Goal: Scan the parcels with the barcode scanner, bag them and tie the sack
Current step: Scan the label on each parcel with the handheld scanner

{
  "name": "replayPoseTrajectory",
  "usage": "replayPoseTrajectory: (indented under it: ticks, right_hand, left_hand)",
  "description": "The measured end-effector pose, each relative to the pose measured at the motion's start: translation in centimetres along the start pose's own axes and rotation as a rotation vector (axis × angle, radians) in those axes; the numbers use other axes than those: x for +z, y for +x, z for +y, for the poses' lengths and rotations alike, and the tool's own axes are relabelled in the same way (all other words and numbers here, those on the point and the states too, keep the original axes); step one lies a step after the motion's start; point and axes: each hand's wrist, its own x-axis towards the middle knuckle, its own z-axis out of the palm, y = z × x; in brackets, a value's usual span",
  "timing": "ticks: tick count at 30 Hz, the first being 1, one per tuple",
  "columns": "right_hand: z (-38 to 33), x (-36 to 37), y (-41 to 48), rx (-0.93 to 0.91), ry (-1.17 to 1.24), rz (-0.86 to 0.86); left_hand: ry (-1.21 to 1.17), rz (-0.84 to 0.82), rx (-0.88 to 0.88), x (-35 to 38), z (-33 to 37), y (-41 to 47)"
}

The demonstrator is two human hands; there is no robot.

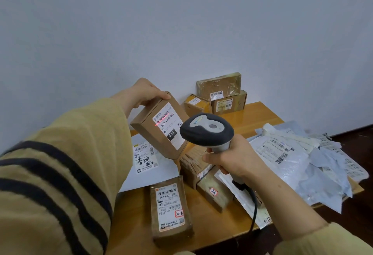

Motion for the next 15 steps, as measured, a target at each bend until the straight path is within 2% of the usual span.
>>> replayPoseTrajectory:
  ticks: [15]
  right_hand:
    - [-0.4,0.3,0.1,-0.047,-0.043,-0.036]
  left_hand:
    - [-0.026,0.021,-0.043,-0.5,-1.2,0.6]
